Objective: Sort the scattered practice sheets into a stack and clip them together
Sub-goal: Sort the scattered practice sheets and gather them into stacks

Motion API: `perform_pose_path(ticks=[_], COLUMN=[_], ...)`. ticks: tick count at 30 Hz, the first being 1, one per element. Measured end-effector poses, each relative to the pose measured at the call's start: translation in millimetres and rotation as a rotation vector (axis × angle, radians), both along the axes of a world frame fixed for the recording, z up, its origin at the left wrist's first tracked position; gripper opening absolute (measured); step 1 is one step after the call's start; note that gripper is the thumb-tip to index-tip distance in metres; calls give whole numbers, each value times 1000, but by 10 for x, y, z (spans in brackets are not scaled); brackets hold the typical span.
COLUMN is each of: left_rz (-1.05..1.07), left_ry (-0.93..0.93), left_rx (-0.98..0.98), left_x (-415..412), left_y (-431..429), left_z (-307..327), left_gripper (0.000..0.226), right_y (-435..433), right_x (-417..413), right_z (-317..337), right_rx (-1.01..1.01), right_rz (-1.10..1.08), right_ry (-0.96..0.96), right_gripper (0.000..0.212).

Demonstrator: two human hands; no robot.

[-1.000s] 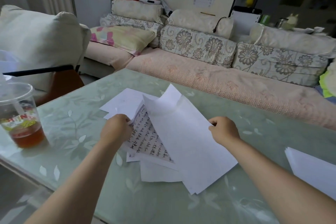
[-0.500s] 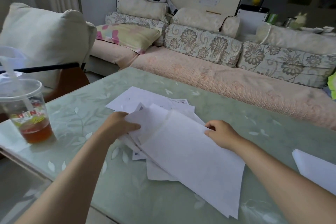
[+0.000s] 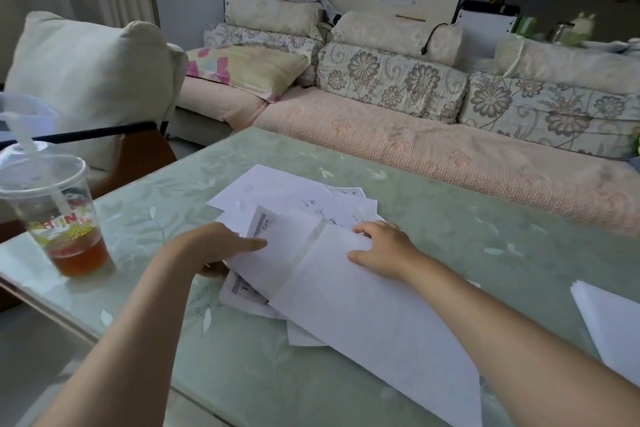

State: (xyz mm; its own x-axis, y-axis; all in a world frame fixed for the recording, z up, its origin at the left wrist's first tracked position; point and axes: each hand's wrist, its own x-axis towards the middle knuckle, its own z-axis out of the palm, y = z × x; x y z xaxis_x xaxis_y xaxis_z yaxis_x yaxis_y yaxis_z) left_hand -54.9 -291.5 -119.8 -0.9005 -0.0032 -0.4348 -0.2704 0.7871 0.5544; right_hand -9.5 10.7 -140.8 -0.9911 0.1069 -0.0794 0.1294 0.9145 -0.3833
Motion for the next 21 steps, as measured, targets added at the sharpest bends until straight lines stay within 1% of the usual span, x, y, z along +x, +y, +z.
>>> perform_pose_path(ticks=[3, 6, 7, 8, 9, 11, 12, 13, 14, 17, 18, 20, 21], left_rz=[-161, -207, -216, -220, -226, -245, -253, -255, -250, -222, -215, -176, -138], left_ry=[41, 137, 173, 216, 266, 352, 381, 410, 441, 507, 530, 588, 648], left_rx=[-130, -169, -177, -163, -127, -25, 7, 29, 48, 91, 102, 140, 143], left_x=[13, 70, 84, 87, 75, 41, 29, 21, 13, 23, 28, 50, 68], left_y=[137, 295, 322, 325, 314, 268, 250, 243, 245, 299, 326, 394, 434], left_z=[5, -23, -39, -52, -59, -57, -53, -45, -35, -18, -16, -12, -9], left_gripper=[69, 80, 86, 86, 77, 48, 38, 34, 33, 26, 25, 29, 38], right_y=[-198, -316, -336, -352, -354, -326, -290, -255, -206, -81, -56, -4, 37], right_x=[-87, -156, -174, -183, -193, -203, -212, -206, -213, -197, -164, -72, -28], right_z=[-45, -80, -71, -44, -17, 59, 81, 117, 142, 231, 258, 275, 266], right_rx=[-39, -63, -56, -38, -30, -72, -111, -146, -193, -343, -392, -465, -512], right_rz=[89, 134, 152, 170, 180, 143, 105, 70, 43, 27, 28, 12, -14], right_ry=[-13, 10, 28, 42, 54, 48, 37, 38, 41, 37, 24, 8, 7], right_gripper=[57, 52, 55, 63, 75, 99, 105, 104, 93, 31, 19, 14, 14])
